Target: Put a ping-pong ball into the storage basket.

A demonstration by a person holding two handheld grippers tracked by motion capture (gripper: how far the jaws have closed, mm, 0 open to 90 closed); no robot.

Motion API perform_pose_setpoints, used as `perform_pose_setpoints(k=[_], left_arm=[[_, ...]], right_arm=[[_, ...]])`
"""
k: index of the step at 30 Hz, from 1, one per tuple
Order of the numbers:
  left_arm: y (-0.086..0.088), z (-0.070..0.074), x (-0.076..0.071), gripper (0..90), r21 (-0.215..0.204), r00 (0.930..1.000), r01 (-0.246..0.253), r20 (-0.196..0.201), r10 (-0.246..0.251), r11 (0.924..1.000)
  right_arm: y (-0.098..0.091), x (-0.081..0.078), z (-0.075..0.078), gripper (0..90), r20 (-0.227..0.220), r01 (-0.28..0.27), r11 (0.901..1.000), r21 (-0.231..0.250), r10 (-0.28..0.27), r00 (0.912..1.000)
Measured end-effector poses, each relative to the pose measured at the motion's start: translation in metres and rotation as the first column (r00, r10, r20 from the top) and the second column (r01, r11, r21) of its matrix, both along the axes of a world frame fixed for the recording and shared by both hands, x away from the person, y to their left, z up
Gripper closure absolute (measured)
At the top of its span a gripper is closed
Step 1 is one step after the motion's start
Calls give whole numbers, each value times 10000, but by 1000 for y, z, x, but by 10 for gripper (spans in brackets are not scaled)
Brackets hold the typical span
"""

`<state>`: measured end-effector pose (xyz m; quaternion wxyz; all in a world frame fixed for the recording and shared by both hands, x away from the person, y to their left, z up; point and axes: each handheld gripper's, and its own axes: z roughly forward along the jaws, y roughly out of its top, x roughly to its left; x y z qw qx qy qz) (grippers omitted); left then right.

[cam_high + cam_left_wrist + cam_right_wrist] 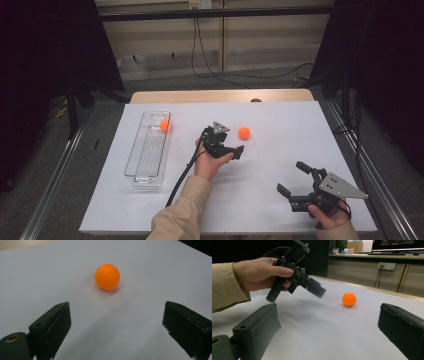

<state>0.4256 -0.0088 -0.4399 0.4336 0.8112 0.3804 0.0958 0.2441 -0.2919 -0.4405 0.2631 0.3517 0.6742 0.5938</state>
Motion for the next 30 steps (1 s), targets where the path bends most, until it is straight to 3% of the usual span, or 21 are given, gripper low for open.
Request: perform_pose_setpoints(k=[30], left_arm=[[-14,0,7,83,-63,9999,9,116,-8,10000]], right_arm=[[0,0,0,26,-9,14,10000,40,-14,10000]])
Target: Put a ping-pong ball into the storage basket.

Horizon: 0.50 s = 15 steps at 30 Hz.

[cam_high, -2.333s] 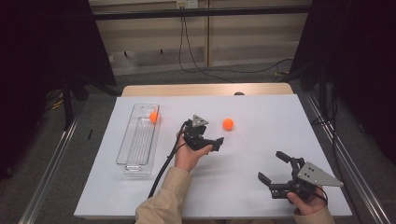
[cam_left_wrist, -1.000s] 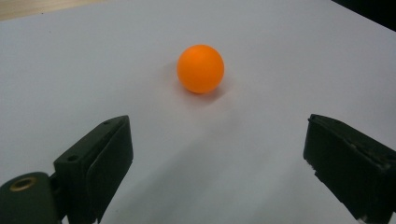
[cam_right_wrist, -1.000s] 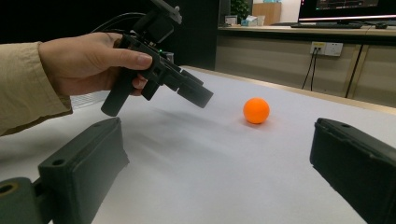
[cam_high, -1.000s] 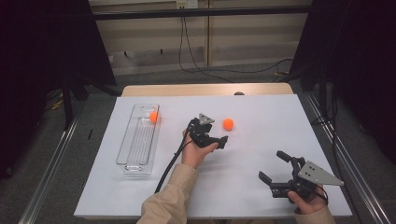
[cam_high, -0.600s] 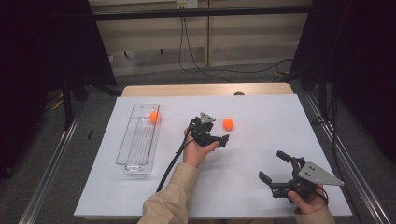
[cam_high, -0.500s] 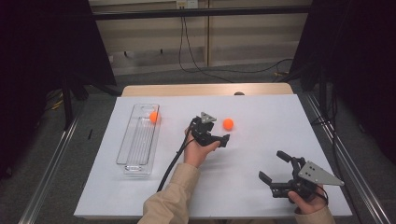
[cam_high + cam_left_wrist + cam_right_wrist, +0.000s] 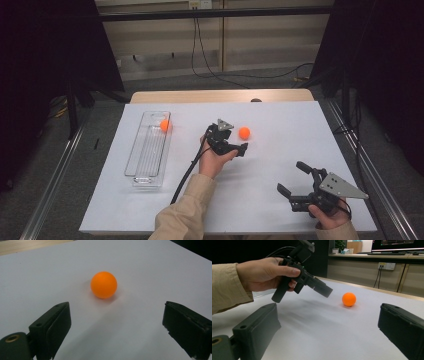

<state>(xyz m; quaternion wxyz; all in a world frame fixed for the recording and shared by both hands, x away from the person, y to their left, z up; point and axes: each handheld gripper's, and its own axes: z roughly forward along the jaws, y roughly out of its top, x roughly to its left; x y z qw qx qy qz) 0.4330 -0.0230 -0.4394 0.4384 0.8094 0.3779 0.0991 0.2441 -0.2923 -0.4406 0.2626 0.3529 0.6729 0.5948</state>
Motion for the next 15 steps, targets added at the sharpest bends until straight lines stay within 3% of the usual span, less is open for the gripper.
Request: perform_pose_setpoints(k=[15], left_arm=[[-4,-3,3,86,5,10000,-33,-28,33,10000]], right_arm=[[0,0,0,26,8,-10,10000,1,10,10000]])
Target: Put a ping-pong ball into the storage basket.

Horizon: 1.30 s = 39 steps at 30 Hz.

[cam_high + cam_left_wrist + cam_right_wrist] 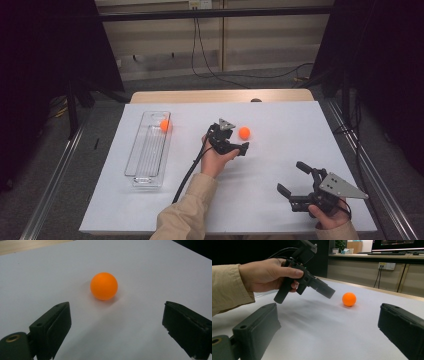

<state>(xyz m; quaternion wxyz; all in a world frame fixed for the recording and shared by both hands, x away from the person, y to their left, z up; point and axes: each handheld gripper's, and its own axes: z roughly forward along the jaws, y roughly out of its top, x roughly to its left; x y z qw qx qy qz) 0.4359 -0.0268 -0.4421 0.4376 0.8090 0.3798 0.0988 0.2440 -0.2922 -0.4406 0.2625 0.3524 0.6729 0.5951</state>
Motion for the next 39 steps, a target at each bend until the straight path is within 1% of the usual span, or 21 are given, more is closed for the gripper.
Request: perform_pose_setpoints(k=[7,8,12,13,16,23,28,30,32,33,35,39], left_arm=[[0,-3,3,91,-28,9999,-116,30,116,9999],[-1,-3,3,91,-84,9999,-125,-13,125,9999],[-3,-5,3,92,-99,9999,-135,-41,134,9999],[-2,-5,4,92,-23,10000,-92,-30,92,10000],[-4,-5,4,92,19,10000,-82,-26,82,10000],[-9,-6,5,96,-44,10000,-39,-31,39,10000],[-11,-9,7,105,116,10000,46,-69,-45,9999],[-13,-10,7,107,36,10000,-59,-38,59,10000],[-14,-10,8,110,24,10000,-61,-34,61,10000],[-14,-10,9,111,88,10000,-24,-27,24,10000],[-15,-11,9,113,3,10000,-94,-30,94,10000],[-16,-11,11,113,68,9999,-120,-29,120,9999]], right_arm=[[0,0,0,26,-12,-16,10000,-6,16,10000],[0,0,0,26,-15,-16,10000,-5,16,10000],[0,0,0,26,-18,-6,10000,-4,6,10000],[0,0,0,26,-15,-14,10000,-4,14,10000],[0,0,0,26,-19,-12,10000,-6,12,10000],[0,0,0,26,-12,-26,10000,5,26,10000],[0,0,0,26,-1,-30,10000,-1,30,10000],[0,0,0,26,0,-25,10000,6,25,10000],[0,0,0,26,3,-17,10000,8,17,10000],[0,0,0,26,9,-21,10000,11,21,10000],[0,0,0,26,8,-25,10000,12,25,10000],[0,0,0,26,1,-19,10000,21,19,10000]])
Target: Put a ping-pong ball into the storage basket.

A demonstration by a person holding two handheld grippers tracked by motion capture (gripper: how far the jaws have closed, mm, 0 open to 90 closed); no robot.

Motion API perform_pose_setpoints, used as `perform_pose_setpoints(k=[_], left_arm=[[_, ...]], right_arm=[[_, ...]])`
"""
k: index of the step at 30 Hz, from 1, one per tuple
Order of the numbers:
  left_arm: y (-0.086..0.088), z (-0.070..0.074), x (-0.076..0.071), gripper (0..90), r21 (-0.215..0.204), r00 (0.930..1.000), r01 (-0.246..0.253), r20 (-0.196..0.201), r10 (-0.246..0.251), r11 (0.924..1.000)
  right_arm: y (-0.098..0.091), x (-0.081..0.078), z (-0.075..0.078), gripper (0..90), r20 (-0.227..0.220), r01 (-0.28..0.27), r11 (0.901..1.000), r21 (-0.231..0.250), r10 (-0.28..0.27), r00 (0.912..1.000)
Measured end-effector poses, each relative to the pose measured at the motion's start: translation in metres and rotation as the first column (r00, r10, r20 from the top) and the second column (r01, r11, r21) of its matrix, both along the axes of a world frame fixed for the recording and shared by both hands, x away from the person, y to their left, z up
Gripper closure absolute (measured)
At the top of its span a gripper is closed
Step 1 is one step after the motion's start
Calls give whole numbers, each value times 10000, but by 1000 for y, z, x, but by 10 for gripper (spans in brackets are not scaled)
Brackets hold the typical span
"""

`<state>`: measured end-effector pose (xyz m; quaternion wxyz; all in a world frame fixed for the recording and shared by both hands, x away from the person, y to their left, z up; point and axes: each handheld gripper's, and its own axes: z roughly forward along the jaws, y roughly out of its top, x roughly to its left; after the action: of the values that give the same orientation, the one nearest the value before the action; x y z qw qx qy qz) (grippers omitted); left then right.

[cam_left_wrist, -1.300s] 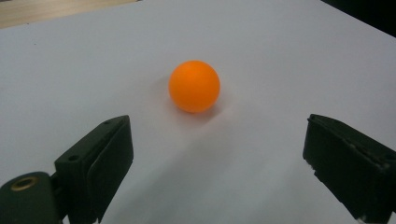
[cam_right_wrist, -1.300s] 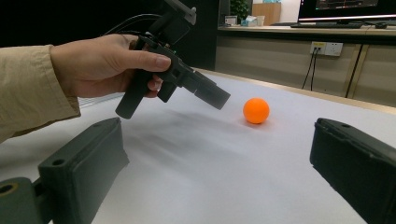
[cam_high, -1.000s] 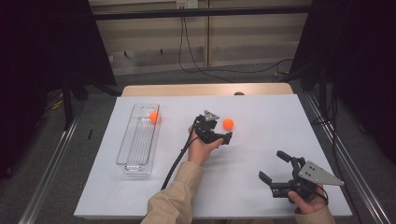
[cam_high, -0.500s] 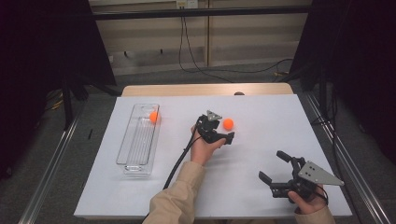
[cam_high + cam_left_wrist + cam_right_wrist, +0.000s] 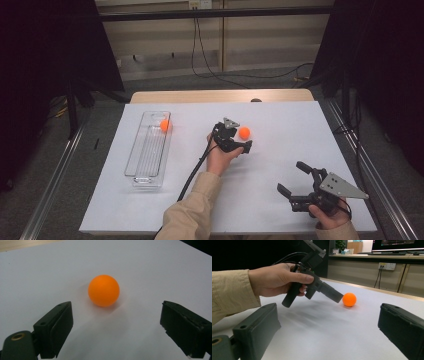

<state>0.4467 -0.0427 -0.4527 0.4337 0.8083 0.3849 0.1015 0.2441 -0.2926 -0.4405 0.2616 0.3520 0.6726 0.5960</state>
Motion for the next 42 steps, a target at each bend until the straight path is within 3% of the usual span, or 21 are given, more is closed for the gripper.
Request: perform_pose_setpoints(k=[5,11,26,42], left_arm=[[-2,-1,2,115,54,10000,-16,33,16,10000],[-4,-2,4,117,-203,9999,-120,-33,119,9997],[-9,-3,8,130,-49,9999,-169,14,169,9998],[-16,-6,12,155,-163,9999,-157,-65,156,9997]], right_arm=[[0,0,0,26,7,5,10000,9,-5,10000],[0,0,0,26,-9,11,10000,7,-11,10000],[-1,0,0,26,2,24,10000,9,-24,10000],[-1,1,0,26,-7,10,10000,47,-10,10000]])
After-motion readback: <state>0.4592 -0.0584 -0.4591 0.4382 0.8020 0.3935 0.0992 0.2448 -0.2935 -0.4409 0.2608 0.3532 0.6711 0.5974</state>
